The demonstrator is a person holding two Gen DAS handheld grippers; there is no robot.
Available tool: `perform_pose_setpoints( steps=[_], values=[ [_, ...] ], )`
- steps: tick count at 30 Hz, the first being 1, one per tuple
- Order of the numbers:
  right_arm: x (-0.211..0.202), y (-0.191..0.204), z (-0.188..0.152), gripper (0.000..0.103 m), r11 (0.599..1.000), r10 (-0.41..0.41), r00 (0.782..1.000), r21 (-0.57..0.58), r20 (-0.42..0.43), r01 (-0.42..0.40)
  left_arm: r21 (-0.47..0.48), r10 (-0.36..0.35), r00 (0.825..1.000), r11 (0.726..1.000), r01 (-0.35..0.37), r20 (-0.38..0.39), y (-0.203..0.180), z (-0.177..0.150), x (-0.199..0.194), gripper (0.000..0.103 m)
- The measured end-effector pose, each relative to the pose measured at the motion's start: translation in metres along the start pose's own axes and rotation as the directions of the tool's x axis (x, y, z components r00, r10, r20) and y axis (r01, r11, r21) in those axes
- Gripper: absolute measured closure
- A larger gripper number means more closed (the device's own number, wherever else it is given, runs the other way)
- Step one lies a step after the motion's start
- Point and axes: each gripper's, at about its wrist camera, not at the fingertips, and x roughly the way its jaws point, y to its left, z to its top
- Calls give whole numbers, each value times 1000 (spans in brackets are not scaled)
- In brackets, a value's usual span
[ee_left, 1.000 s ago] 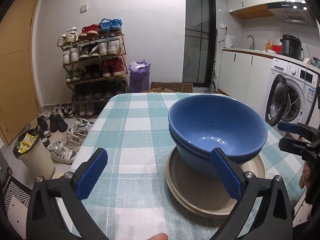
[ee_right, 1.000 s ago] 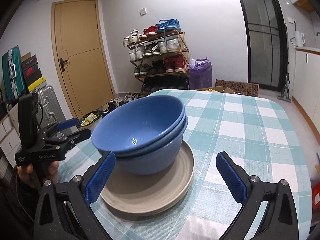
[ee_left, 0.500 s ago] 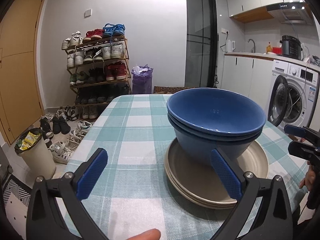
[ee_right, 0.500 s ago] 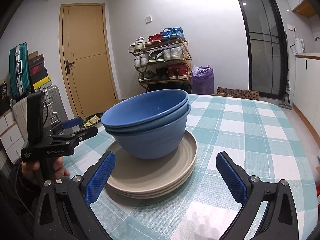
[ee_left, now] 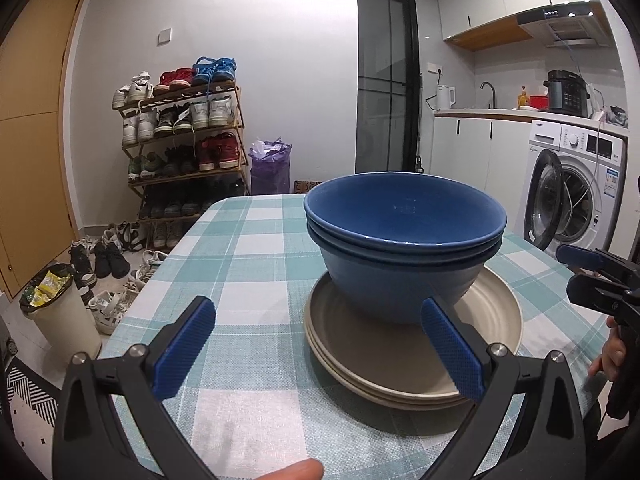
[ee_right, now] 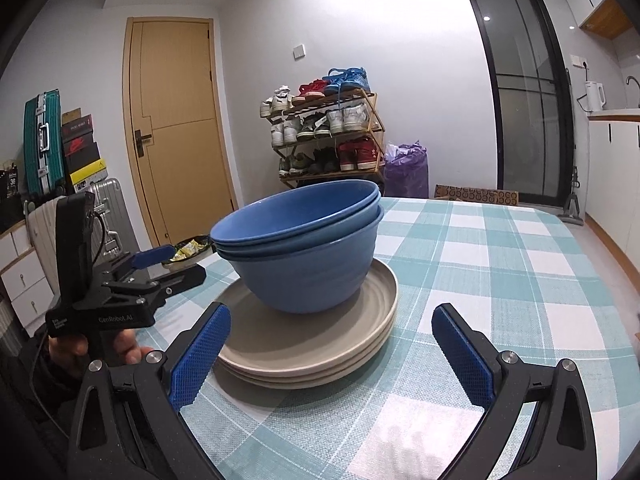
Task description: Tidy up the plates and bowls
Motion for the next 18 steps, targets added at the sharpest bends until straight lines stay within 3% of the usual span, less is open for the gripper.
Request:
perform_pose_setpoints(
  steps=[18],
  values=[
    [-3, 9, -6, 1, 999, 13, 1000, -45, 16, -12, 7, -4, 1000, 1000, 4, 13, -4, -1, -5, 0]
  ],
)
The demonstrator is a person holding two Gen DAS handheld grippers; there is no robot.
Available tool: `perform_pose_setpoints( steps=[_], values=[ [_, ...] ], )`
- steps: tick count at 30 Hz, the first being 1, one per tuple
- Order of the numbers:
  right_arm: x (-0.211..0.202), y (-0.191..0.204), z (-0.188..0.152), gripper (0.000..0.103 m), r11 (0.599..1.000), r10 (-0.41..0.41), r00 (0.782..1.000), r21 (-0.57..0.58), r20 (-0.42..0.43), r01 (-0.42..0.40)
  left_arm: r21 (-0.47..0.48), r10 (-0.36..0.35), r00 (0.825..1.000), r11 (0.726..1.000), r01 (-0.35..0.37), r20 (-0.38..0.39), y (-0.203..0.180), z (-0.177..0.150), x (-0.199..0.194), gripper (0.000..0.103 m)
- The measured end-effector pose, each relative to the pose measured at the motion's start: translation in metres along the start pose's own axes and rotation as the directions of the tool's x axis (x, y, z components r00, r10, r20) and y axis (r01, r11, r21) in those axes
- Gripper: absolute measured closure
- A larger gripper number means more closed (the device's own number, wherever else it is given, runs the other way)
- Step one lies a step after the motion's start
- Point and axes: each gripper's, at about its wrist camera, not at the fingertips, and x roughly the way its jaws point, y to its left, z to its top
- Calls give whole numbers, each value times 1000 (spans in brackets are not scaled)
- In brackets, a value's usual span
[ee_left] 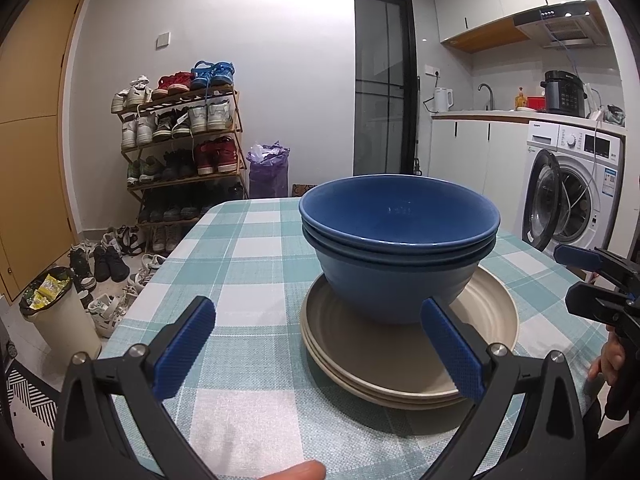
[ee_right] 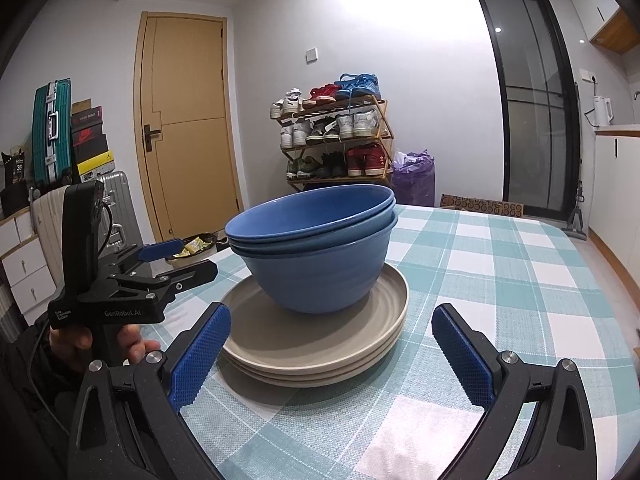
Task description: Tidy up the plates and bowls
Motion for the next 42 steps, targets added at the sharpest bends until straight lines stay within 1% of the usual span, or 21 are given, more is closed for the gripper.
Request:
perform_pose_setpoints(
  steps=[16, 42],
  values=[
    [1, -1, 0, 1, 1000, -1, 1000, 2, 3, 1, 3, -17, 1000, 1000, 17, 0, -3, 0, 0, 0],
    [3, 3, -1, 1, 1000, 9, 1000, 1, -3, -9, 1, -18, 1000, 1000, 18, -1, -3, -1, 0, 0]
  ],
)
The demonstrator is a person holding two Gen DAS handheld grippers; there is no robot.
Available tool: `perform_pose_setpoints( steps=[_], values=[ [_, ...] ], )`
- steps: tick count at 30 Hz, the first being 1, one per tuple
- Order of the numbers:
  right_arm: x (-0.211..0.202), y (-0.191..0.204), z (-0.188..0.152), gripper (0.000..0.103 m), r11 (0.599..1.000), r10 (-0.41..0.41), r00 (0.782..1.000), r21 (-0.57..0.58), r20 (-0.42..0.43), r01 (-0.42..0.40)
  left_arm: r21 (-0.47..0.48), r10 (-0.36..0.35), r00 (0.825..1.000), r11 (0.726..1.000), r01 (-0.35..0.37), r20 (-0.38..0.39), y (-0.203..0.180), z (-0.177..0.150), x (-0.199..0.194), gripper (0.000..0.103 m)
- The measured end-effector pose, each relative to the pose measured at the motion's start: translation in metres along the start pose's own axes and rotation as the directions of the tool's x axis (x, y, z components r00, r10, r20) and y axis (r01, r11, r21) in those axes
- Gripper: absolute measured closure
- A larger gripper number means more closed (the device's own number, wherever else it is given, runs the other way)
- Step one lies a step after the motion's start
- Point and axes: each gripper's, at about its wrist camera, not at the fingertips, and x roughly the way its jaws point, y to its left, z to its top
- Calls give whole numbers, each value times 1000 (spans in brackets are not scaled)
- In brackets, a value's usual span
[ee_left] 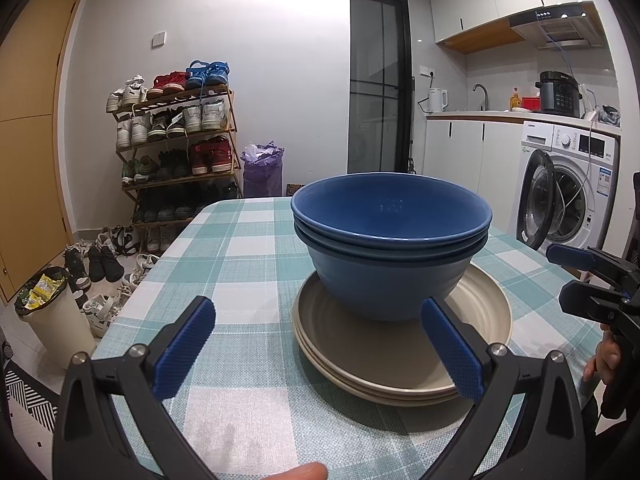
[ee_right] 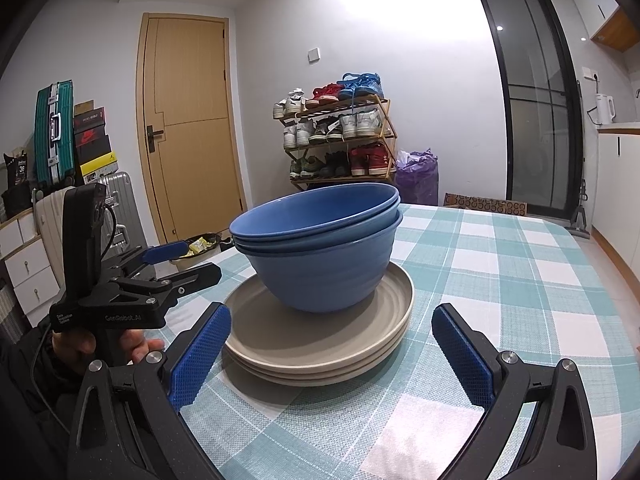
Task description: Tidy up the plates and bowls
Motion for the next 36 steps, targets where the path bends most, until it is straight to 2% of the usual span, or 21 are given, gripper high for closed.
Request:
perform_pose_setpoints(
  steps=[36],
  values=[
    [1, 2, -3, 1, 1000, 11, 1000, 2, -4, -11, 4, -16, 1000, 1000, 16, 1, -2, -2, 1, 0]
  ],
)
